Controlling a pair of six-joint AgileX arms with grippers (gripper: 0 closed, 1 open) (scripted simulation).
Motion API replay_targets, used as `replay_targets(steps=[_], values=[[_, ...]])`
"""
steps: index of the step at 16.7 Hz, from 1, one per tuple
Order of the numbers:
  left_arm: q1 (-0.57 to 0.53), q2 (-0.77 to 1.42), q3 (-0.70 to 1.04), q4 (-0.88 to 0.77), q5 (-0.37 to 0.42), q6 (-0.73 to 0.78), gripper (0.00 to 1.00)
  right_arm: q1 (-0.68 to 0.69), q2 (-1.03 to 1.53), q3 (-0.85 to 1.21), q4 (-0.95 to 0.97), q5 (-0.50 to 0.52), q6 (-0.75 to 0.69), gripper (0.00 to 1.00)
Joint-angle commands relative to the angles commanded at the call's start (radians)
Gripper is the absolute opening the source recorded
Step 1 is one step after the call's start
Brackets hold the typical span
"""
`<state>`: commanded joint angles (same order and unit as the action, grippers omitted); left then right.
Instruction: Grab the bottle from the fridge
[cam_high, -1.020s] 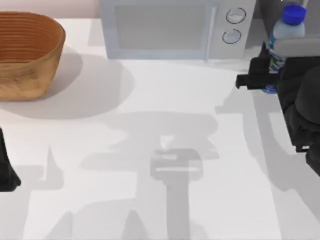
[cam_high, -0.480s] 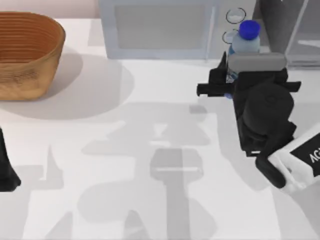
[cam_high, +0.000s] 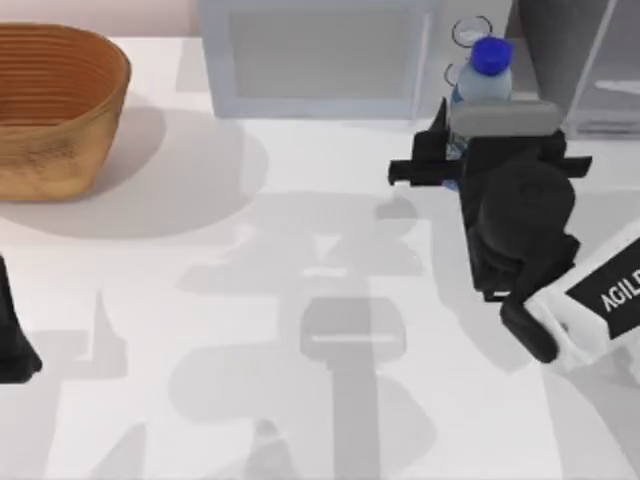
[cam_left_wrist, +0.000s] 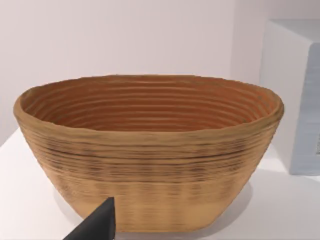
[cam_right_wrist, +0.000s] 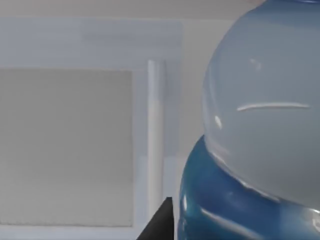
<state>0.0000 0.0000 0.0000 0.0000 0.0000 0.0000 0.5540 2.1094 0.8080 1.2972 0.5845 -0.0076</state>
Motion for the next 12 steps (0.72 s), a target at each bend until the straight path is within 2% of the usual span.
replay_targets(steps=[6,11,12], values=[[0.0,0.0,0.0,0.0,0.0,0.0,1.0,-0.049,0.149,0.147,0.007,-0.051,-0.001,0.0],[0.0,0.0,0.0,0.0,0.0,0.0,1.0,-0.053,0.16,0.158,0.008,-0.056,-0.001,0.0],[0.0,0.0,0.0,0.0,0.0,0.0,1.0,-0.053,0.16,0.158,0.008,-0.056,-0.001,0.08]])
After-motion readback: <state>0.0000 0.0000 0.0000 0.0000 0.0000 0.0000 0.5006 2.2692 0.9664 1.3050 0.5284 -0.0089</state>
